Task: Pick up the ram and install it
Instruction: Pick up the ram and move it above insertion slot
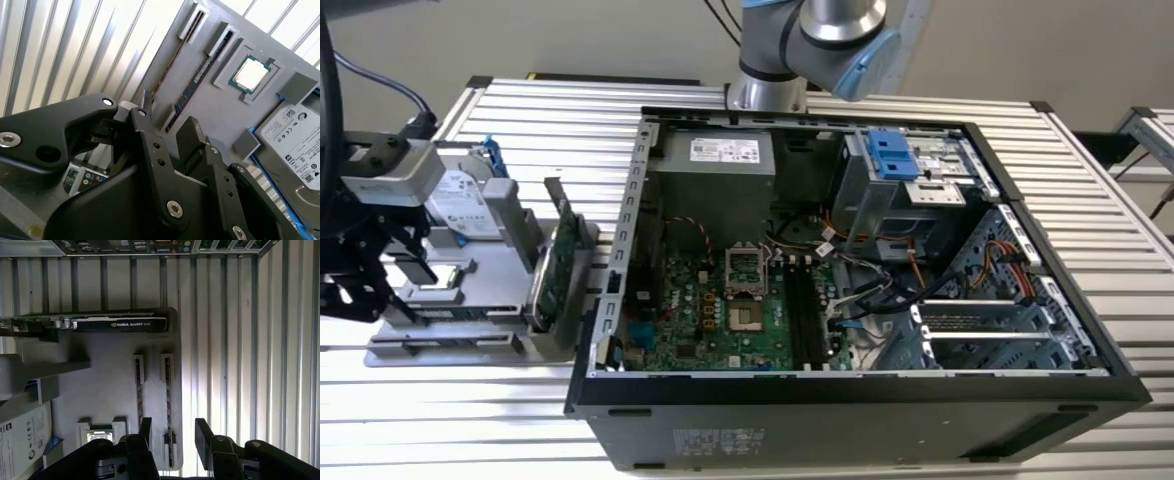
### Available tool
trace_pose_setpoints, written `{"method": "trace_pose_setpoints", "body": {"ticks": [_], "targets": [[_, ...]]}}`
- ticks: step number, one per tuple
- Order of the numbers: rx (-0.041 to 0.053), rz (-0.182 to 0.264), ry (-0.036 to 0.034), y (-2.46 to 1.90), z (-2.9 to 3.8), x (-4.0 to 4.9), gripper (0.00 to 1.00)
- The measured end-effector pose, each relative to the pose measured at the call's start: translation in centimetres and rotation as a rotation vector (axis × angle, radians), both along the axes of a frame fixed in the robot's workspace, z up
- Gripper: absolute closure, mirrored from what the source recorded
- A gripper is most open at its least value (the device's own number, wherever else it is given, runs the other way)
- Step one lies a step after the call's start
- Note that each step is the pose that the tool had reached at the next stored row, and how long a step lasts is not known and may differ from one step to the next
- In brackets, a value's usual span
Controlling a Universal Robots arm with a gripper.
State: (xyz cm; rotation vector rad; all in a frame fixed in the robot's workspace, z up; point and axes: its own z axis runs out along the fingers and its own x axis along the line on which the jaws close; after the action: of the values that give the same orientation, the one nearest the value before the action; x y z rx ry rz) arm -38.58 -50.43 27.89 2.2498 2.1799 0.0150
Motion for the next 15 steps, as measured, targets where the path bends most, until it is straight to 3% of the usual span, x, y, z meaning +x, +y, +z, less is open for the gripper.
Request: {"method": "trace_pose_setpoints", "body": {"ticks": [15], "targets": [[-0.0002, 0.0, 0.0087, 0.0, -0.62, 0.0, 0.0]]}}
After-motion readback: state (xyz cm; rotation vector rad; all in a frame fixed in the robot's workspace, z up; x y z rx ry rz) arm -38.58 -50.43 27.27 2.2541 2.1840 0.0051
